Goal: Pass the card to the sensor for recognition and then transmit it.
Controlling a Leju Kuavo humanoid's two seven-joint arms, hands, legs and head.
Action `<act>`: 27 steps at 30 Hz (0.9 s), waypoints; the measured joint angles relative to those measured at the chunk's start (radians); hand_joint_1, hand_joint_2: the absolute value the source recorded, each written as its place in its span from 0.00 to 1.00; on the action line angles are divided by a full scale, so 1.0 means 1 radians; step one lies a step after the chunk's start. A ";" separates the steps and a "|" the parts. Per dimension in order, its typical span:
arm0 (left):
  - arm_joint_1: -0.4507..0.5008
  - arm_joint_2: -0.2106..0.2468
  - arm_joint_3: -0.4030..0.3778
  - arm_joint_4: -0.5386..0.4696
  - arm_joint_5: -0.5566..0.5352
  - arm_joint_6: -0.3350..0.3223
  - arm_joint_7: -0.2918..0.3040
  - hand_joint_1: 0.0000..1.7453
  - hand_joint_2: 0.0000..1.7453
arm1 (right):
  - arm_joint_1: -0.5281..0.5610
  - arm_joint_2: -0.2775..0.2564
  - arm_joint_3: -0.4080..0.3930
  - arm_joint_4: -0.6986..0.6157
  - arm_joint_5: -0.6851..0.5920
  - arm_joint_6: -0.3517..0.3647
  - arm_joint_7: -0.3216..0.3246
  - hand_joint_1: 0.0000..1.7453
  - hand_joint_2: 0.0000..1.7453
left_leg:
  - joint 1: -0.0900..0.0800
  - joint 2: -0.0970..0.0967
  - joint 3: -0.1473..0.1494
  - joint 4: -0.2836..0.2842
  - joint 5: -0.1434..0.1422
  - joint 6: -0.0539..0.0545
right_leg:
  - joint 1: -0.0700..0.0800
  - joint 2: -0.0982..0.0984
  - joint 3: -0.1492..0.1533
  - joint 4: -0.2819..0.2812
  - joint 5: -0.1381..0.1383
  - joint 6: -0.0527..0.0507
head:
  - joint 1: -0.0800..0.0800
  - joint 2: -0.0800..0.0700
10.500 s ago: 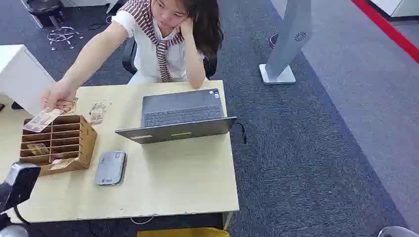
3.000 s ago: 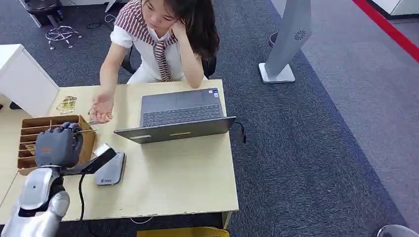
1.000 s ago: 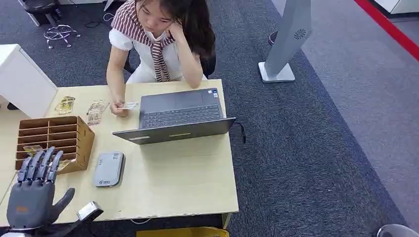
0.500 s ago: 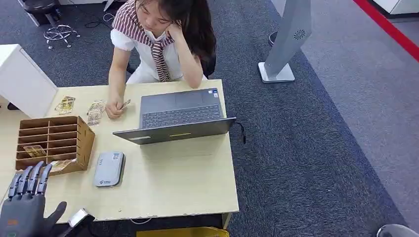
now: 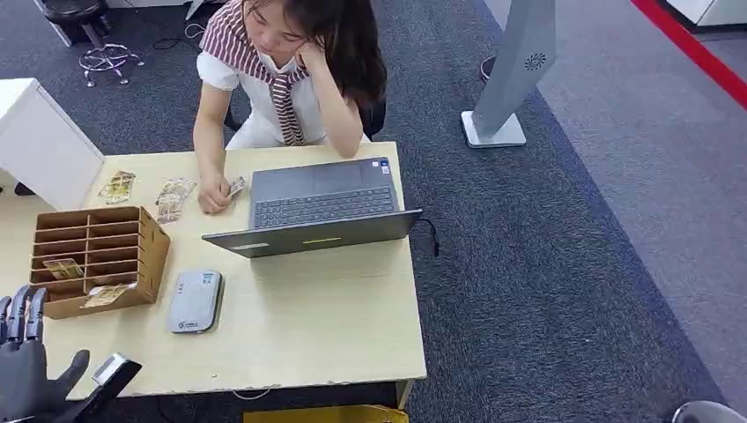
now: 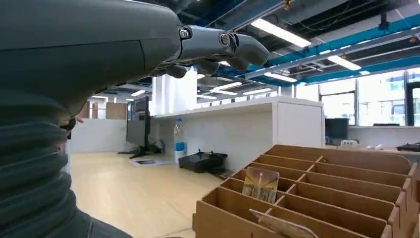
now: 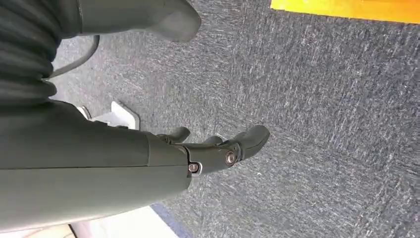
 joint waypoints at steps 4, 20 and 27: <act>-0.050 -0.005 0.021 0.067 -0.003 0.013 -0.013 0.00 1.00 | -0.001 0.000 0.001 0.000 0.002 0.001 -0.002 0.00 1.00 | 0.000 0.000 0.000 0.000 0.000 0.000 | 0.000 0.000 0.000 0.000 0.000 0.000 | 0.000 0.000; -0.245 -0.013 0.038 0.283 -0.018 0.011 -0.013 0.00 1.00 | -0.005 0.000 0.024 0.000 0.033 0.010 -0.002 0.00 1.00 | 0.000 -0.001 0.000 0.000 0.002 0.001 | 0.000 -0.002 0.000 0.000 0.001 0.000 | 0.000 0.000; -0.287 -0.019 0.034 0.332 -0.048 -0.005 -0.004 0.00 1.00 | -0.005 0.000 0.024 0.000 0.034 0.011 -0.002 0.00 1.00 | 0.000 -0.001 0.001 0.000 0.002 0.001 | 0.000 -0.001 0.000 0.000 0.001 -0.001 | 0.000 0.000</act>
